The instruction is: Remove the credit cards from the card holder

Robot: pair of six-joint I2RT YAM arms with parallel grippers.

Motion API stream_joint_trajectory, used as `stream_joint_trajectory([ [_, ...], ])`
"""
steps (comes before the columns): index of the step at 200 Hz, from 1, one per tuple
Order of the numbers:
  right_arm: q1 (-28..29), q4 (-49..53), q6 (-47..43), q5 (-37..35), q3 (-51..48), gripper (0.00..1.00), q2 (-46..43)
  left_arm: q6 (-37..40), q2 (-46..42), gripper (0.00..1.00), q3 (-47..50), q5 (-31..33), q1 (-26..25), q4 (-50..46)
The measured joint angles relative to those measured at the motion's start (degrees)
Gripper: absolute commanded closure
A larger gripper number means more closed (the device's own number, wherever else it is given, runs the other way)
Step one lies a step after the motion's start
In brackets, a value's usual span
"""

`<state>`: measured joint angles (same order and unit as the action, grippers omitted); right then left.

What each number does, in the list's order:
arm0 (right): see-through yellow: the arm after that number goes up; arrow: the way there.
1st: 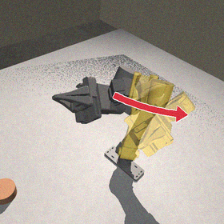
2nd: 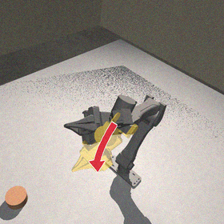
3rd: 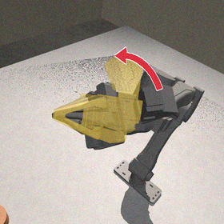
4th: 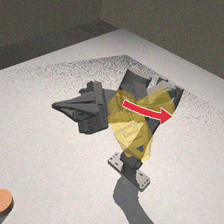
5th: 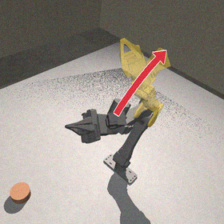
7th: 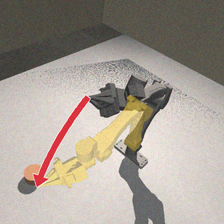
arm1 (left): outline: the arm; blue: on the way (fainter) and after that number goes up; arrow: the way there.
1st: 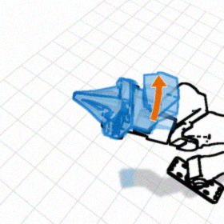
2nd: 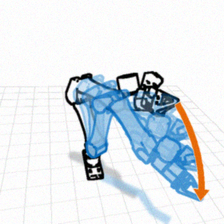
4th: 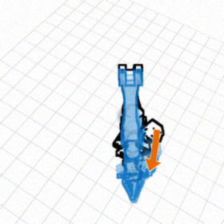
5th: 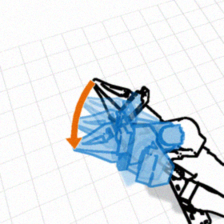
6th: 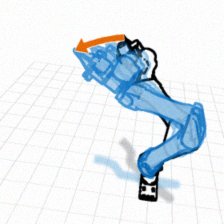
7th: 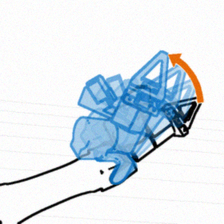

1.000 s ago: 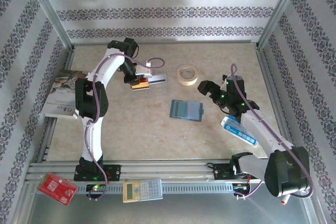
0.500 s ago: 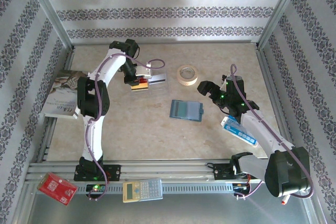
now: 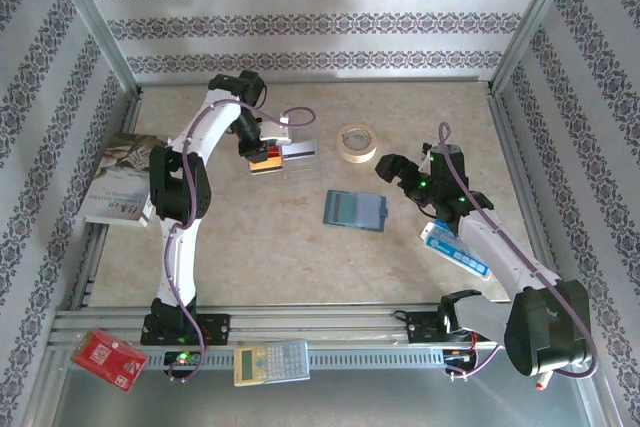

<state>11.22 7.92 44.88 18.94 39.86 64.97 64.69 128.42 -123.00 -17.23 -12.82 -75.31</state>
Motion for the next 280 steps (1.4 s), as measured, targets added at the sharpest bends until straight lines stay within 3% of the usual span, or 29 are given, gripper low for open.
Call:
stream_joint_trajectory([
  [50, 2.1, 0.5, -0.5, -1.0, 0.0, 0.02, 0.1, -1.4, -1.2, 0.72, -4.3, -5.4, 0.0, -2.1],
  [76, 5.9, 3.1, -3.1, -3.7, 1.2, 0.02, 1.6, -7.2, -5.9, 0.67, -1.2, -9.8, 0.0, 0.8],
  [109, 13.8, 8.3, -7.8, -9.6, 6.2, 0.04, 7.8, -22.4, -20.2, 0.56, 14.6, -10.5, 0.0, 16.5],
  [127, 17.9, 10.7, -9.8, -13.2, 8.9, 0.05, 12.2, -33.7, -28.1, 0.45, 24.8, -7.4, 0.0, 28.7],
  [164, 24.3, 15.6, -12.8, -20.1, 13.9, 0.09, 21.5, -55.5, -39.2, 0.40, 42.3, 0.3, 0.1, 48.3],
  [206, 26.5, 19.1, -13.8, -25.0, 17.3, 0.14, 28.8, -74.5, -46.0, 0.27, 53.6, 0.7, 0.1, 59.1],
  [280, 25.4, 21.0, -13.8, -26.4, 17.6, 0.18, 33.9, -93.7, -45.3, 0.26, 65.8, -8.8, -0.5, 66.4],
])
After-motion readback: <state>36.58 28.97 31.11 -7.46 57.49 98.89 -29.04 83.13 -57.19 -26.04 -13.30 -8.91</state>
